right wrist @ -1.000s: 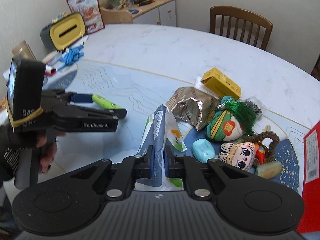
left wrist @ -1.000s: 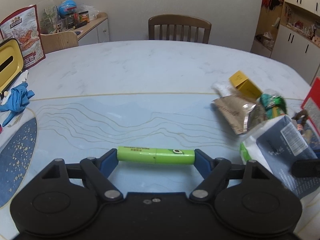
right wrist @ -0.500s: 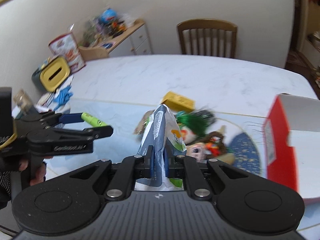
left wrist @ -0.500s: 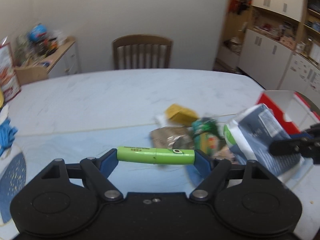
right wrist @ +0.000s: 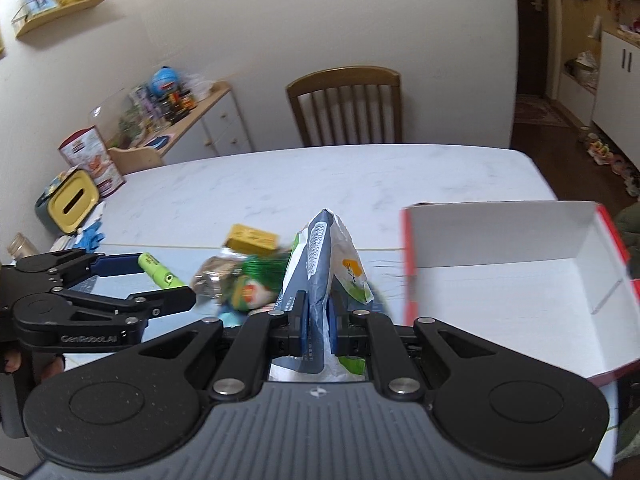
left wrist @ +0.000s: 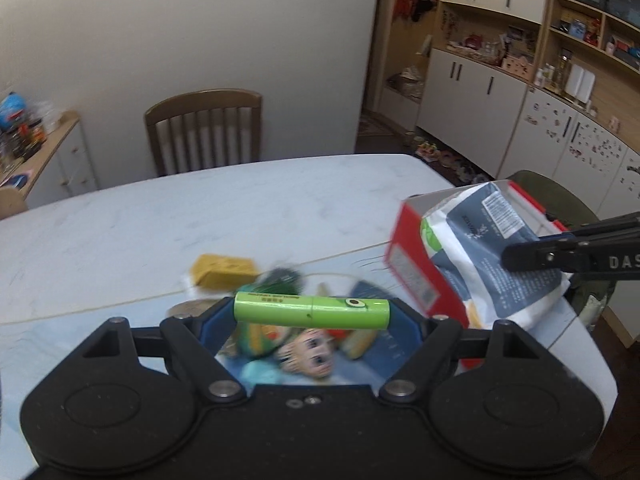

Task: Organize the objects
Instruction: 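Carry the battery and snack bag into the red shoebox with both grippers, then open both grippers to drop the battery and snack bag in the box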

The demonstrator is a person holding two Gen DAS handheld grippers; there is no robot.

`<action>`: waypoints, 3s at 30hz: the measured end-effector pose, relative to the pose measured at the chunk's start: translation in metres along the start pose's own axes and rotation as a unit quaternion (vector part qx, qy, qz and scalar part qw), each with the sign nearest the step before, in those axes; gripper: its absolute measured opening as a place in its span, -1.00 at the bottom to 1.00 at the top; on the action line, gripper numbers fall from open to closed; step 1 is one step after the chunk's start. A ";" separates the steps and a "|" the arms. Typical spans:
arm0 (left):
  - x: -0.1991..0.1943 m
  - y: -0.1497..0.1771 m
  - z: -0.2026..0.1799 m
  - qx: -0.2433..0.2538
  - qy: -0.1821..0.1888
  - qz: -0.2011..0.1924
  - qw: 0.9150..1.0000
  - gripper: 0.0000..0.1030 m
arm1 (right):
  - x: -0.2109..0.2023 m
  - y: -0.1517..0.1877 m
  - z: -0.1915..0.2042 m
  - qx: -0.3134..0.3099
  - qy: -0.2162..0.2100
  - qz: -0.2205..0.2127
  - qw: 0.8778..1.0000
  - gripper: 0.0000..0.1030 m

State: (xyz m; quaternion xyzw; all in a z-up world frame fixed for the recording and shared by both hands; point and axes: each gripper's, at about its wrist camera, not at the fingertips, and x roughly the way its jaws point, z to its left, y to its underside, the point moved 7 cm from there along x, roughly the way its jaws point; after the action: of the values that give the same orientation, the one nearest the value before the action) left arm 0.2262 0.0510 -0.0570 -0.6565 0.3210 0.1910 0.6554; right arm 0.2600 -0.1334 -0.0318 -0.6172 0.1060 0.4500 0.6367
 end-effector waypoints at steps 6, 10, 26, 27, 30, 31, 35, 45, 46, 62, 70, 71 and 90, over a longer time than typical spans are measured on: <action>0.019 -0.023 -0.062 0.022 0.013 -0.007 1.000 0.55 | -0.008 -0.004 -0.061 0.010 0.015 -0.004 1.000 -0.81; 0.037 -0.036 -0.101 0.034 0.023 -0.010 0.999 0.55 | -0.007 -0.004 -0.098 0.013 0.030 -0.005 0.999 -0.81; 0.140 -0.054 -0.199 0.071 0.046 0.046 0.995 0.55 | 0.019 0.015 -0.215 0.027 0.082 0.027 0.996 -0.81; 0.147 -0.053 -0.202 0.070 0.047 0.053 0.995 0.55 | 0.023 0.016 -0.219 0.026 0.083 0.031 0.996 -0.81; 0.170 -0.055 -0.208 0.066 0.045 0.073 0.994 0.55 | 0.036 0.022 -0.227 0.018 0.087 0.043 0.995 -0.81; 0.178 -0.055 -0.209 0.062 0.043 0.081 0.994 0.55 | 0.041 0.023 -0.229 0.015 0.090 0.047 0.995 -0.81; 0.206 -0.055 -0.215 0.063 0.027 0.101 0.992 0.55 | 0.053 0.029 -0.239 0.011 0.092 0.063 0.994 -0.81; 0.263 -0.047 -0.226 0.063 0.001 0.156 0.986 0.55 | 0.076 0.041 -0.248 0.001 0.088 0.098 0.991 -0.81; 0.268 -0.046 -0.227 0.063 -0.001 0.161 0.985 0.55 | 0.078 0.042 -0.248 0.001 0.089 0.101 0.991 -0.81; 0.304 -0.030 -0.232 0.061 -0.006 0.239 0.969 0.57 | 0.080 0.045 -0.253 0.019 0.088 0.113 0.990 -0.81; 0.300 -0.031 -0.227 0.057 -0.013 0.245 0.968 0.74 | 0.076 0.040 -0.254 0.018 0.082 0.111 0.990 -0.79; 0.298 -0.031 -0.226 0.054 -0.013 0.242 0.969 0.74 | 0.075 0.040 -0.255 0.018 0.083 0.110 0.990 -0.78; 0.199 -0.064 -0.213 0.023 0.017 0.134 0.991 0.84 | 0.029 0.031 -0.244 0.019 0.055 0.056 0.997 -0.76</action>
State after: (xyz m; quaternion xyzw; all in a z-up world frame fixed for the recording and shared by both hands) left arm 0.3769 -0.1971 -0.1291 -0.5953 0.4218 0.2584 0.6332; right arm 0.3577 -0.3408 -0.1255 -0.6215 0.1842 0.4484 0.6154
